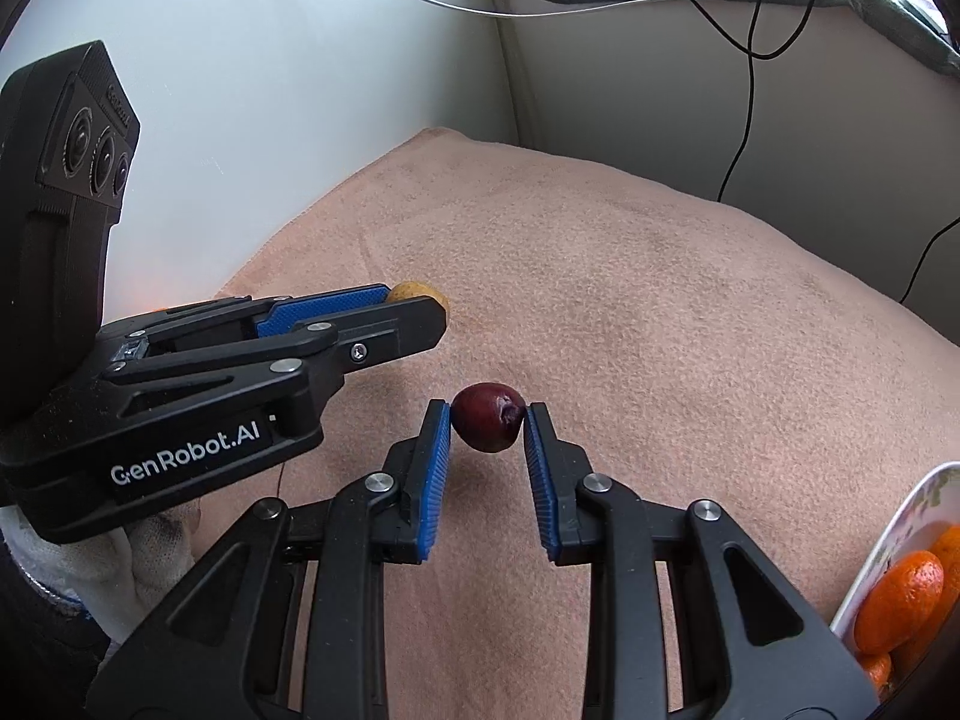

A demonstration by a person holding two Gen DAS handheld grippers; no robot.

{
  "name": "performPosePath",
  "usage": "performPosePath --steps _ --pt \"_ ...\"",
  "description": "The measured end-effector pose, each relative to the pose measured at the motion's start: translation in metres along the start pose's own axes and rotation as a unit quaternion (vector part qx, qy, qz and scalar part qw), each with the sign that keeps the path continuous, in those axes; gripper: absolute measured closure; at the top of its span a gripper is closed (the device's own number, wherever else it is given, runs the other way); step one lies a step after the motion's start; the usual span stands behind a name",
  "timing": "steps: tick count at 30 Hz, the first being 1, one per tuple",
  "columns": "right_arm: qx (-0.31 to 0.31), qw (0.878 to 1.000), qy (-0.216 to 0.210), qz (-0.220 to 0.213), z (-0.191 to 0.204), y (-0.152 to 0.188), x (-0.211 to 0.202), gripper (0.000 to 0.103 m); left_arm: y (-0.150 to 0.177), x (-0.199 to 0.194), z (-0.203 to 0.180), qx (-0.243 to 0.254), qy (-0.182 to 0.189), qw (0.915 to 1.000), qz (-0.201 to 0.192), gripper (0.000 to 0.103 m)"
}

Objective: Organize fruits
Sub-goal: 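Lift the brown fruit with the left gripper while the right gripper carries the cherry toward the plate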

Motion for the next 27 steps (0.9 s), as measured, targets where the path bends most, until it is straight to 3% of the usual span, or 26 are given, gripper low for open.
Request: performPosePath --steps 27 --pt "0.037 0.996 0.037 -0.068 -0.03 0.042 -0.129 0.077 0.04 -0.064 -0.087 0.044 0.064 0.9965 -0.032 0.077"
Point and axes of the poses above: each gripper's, at about its wrist camera, not at the fingertips, and x roughly the way its jaws point, z to its left, y to its underside, the point moved 9 cm from there along x, roughly the way its jaws point, and after that the axes turned 15 degrees about -x, right-handed, at the moved point
